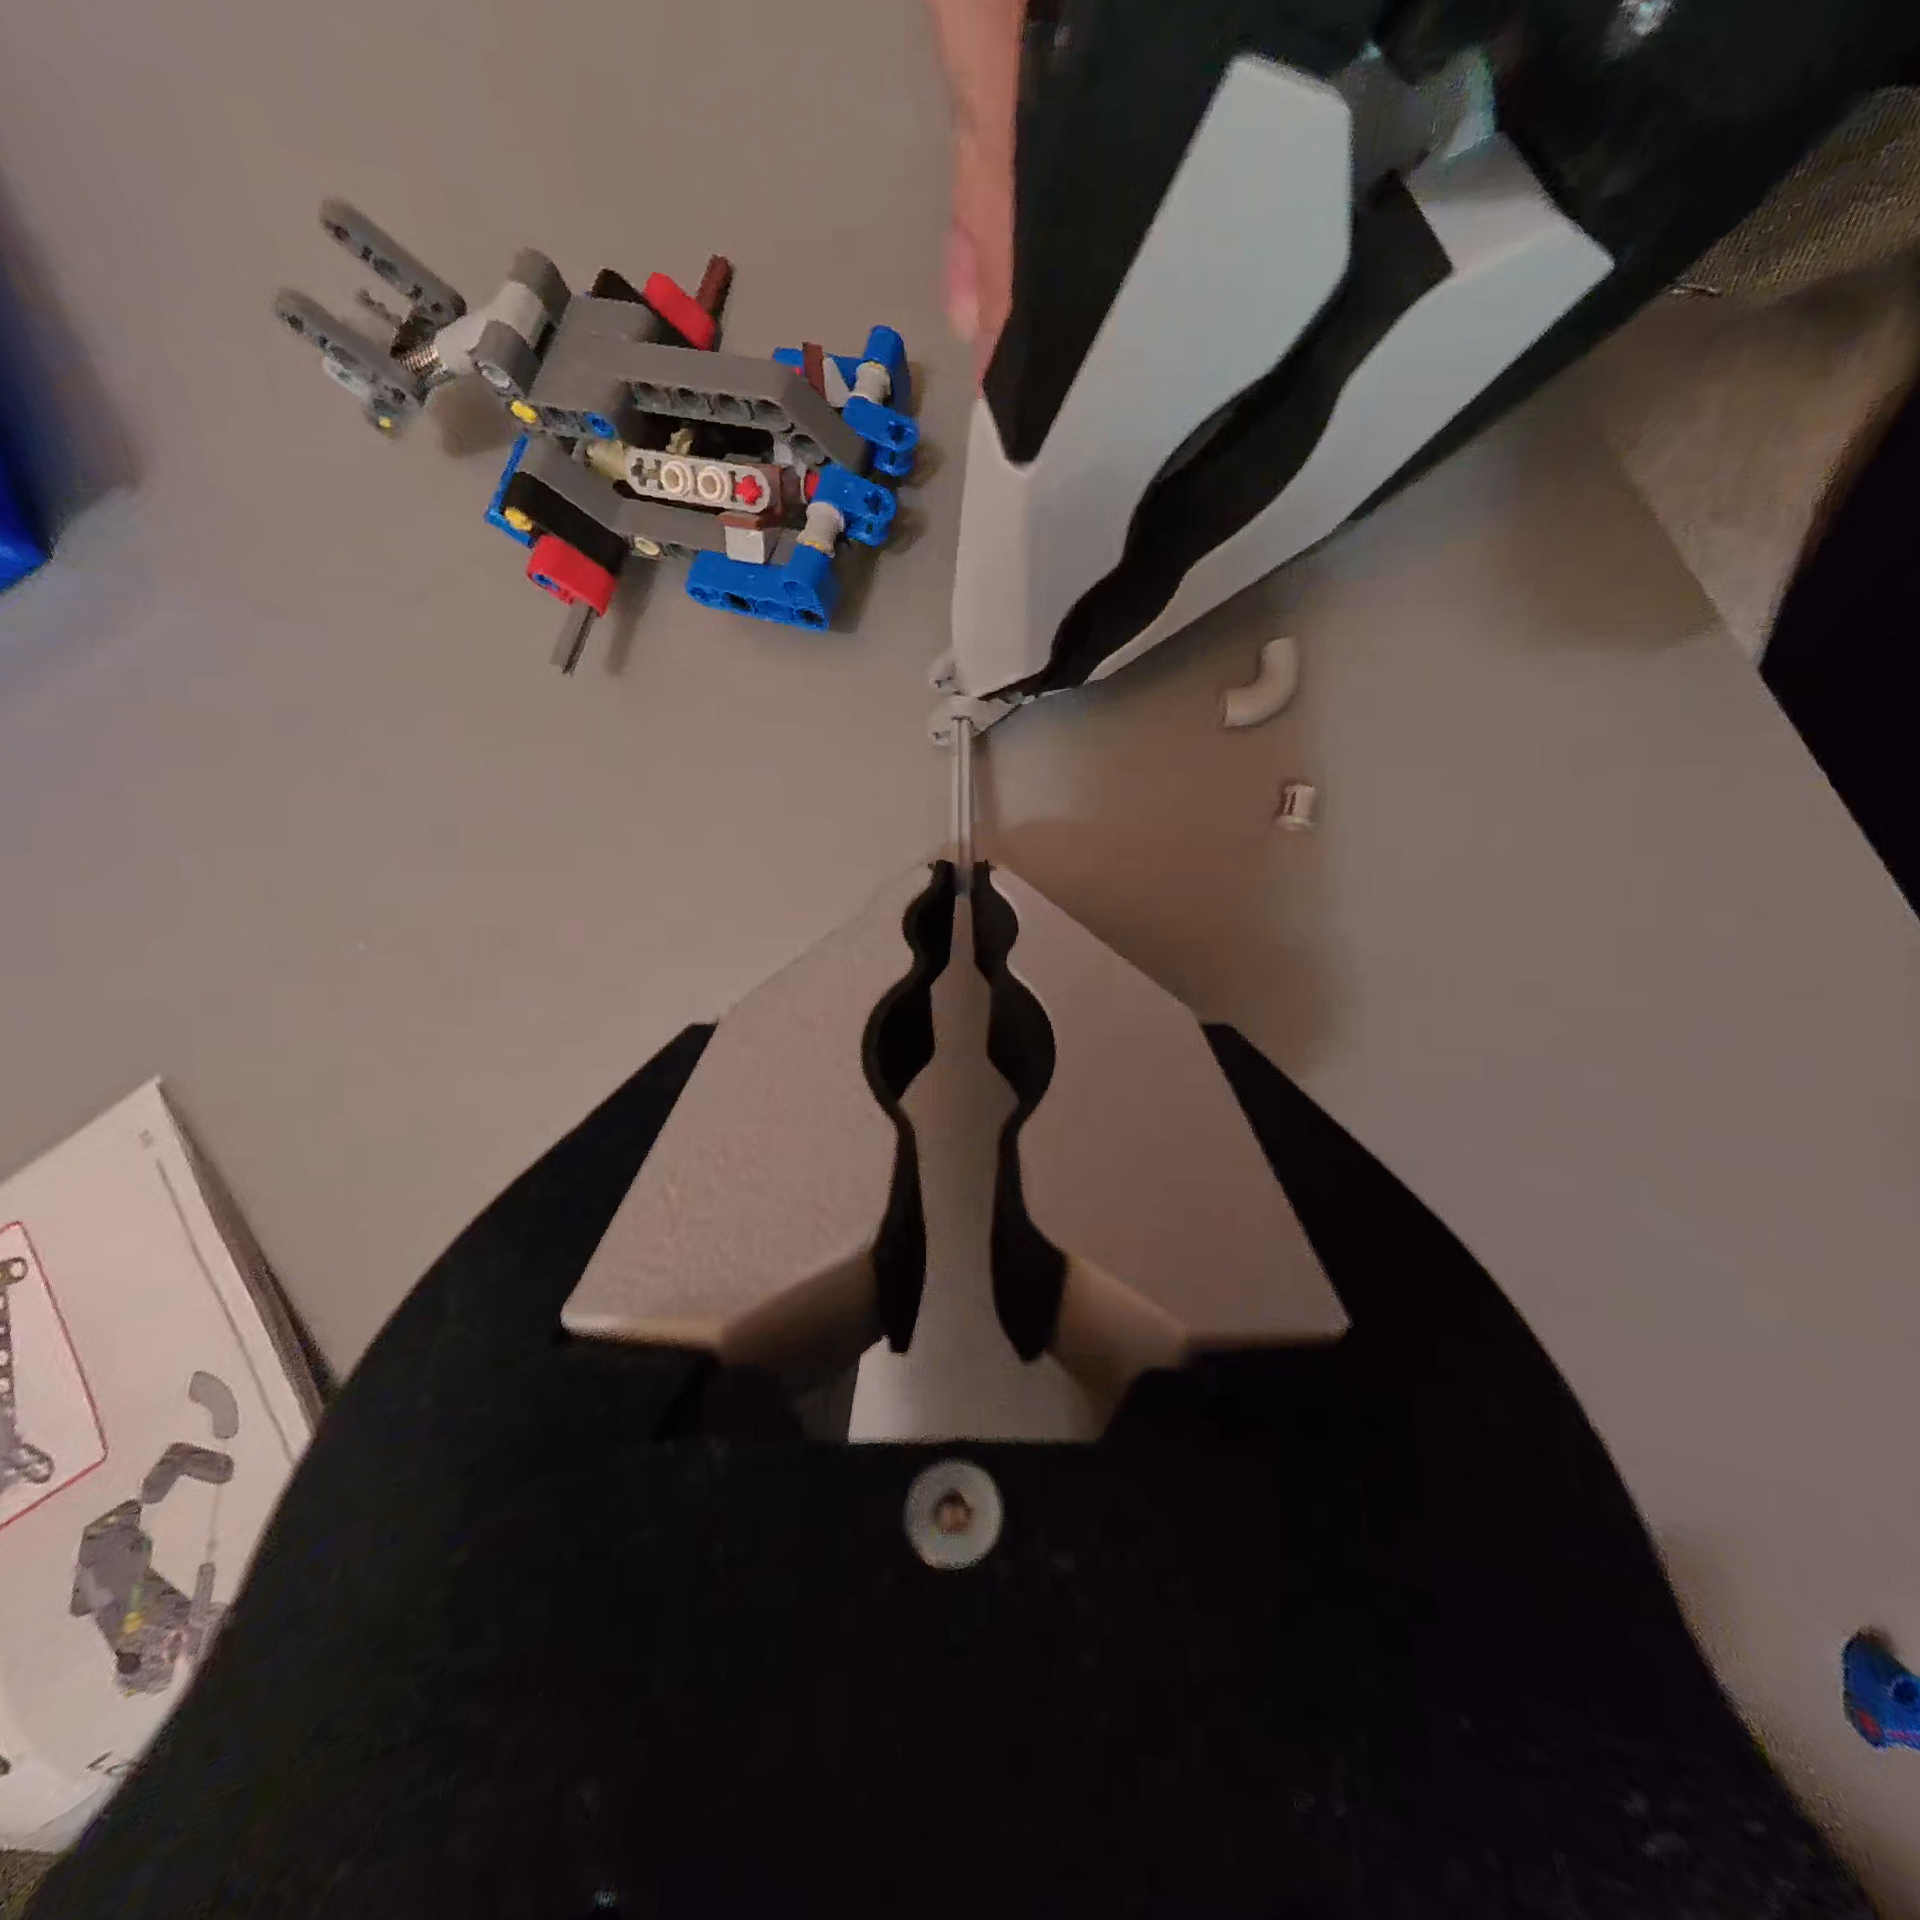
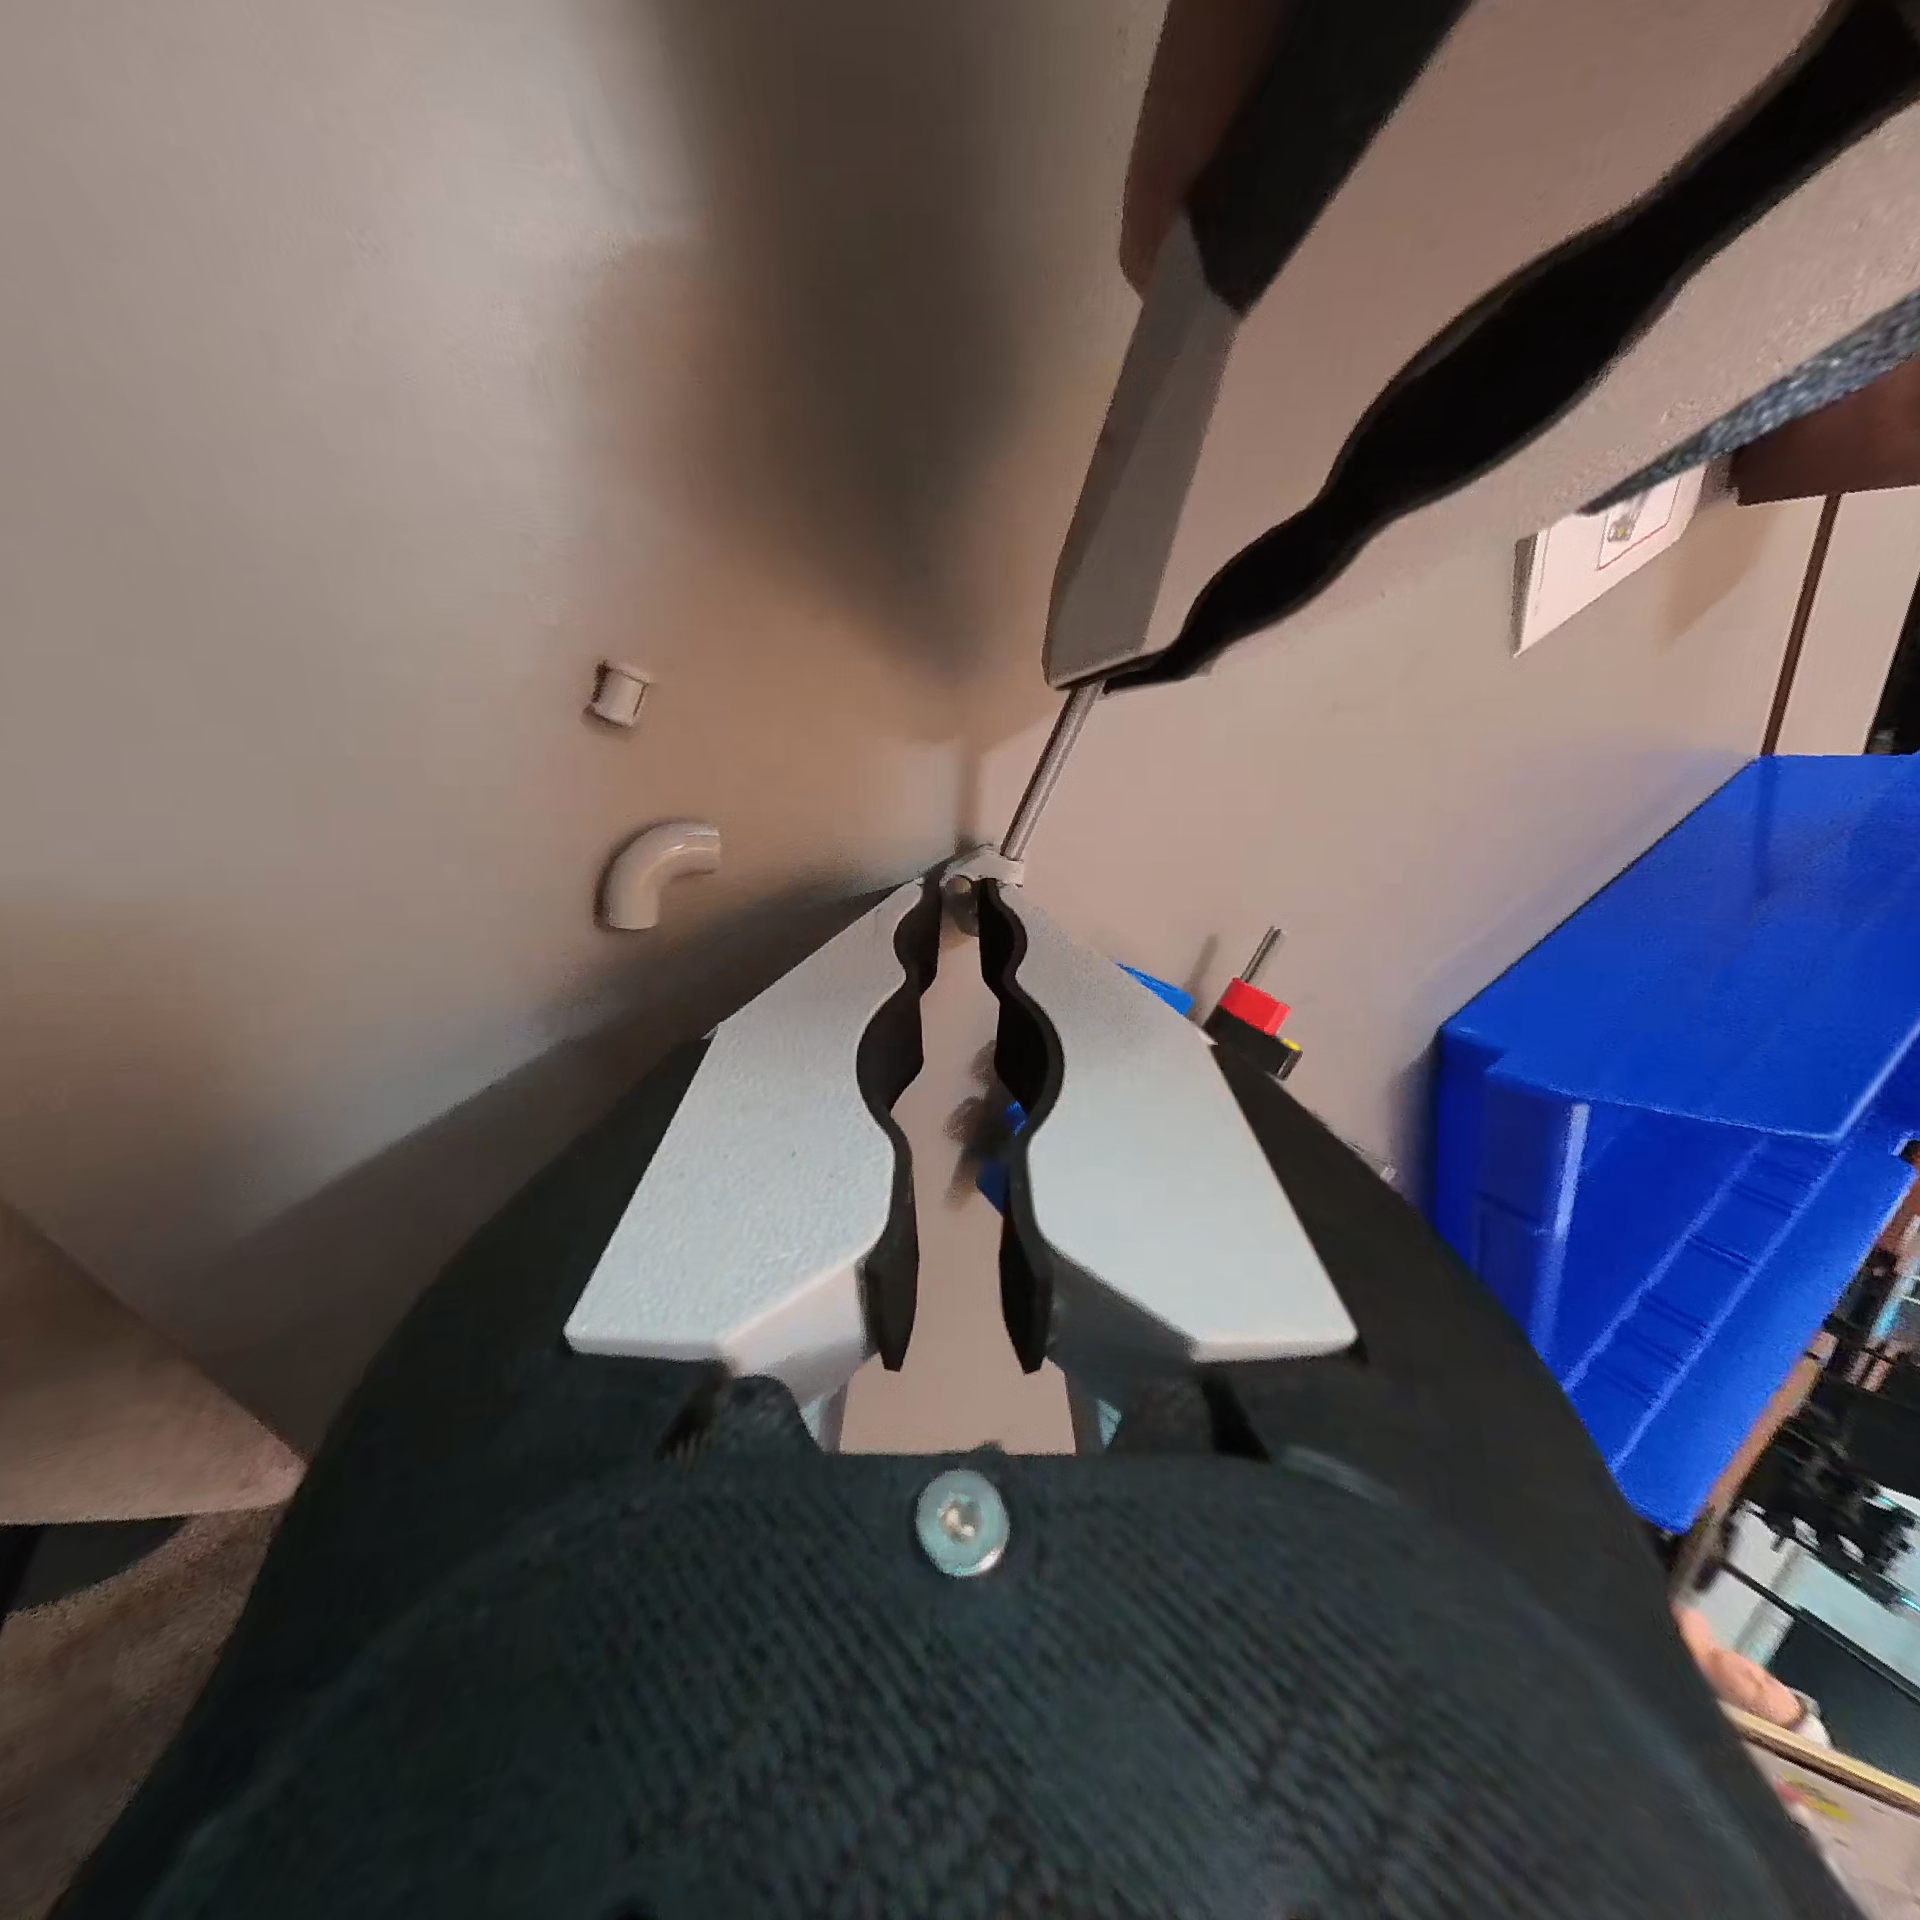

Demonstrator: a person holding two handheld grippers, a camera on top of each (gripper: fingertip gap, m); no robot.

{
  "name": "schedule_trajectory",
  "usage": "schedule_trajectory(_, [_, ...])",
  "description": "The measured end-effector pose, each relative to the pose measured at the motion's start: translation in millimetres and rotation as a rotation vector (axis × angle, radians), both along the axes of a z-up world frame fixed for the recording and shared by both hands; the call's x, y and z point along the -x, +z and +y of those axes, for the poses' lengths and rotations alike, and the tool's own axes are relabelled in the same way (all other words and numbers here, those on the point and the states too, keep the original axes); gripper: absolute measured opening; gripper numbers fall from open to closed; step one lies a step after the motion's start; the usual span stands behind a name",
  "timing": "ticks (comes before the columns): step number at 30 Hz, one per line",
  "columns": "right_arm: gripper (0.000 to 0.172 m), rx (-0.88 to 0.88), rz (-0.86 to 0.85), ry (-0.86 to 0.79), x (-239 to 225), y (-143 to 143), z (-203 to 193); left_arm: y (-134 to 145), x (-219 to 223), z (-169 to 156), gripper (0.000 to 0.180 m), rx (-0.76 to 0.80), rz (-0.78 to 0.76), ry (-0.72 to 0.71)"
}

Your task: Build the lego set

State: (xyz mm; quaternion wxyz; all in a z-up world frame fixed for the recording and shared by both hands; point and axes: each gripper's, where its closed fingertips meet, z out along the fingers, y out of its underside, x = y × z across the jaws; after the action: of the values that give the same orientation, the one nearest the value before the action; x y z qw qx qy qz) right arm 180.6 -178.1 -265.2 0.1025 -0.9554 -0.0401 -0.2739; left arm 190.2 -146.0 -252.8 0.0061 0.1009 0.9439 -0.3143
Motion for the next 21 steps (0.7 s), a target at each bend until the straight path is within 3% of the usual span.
schedule_trajectory(1, [0.005,0.013,-0.009,0.001,-0.7,-0.2,-0.1,-0.5,-1.0,0.0,0.000,0.003,0.009,0.007])
schedule_trajectory(6, [0.005,-0.037,0.015,-0.006,-1.2,0.1,0.1,2.0,-1.5,-1.6,0.000,0.039,0.004,-0.018])
schedule_trajectory(14, [0.005,-0.085,0.000,0.003,-3.5,0.5,0.9,2.2,-1.4,-3.1,0.000,0.099,0.331,0.100])
schedule_trajectory(21, [0.005,-0.126,-0.017,0.033,-5.4,1.0,-0.3,4.7,-3.2,-6.5,0.000,0.166,0.422,0.100])
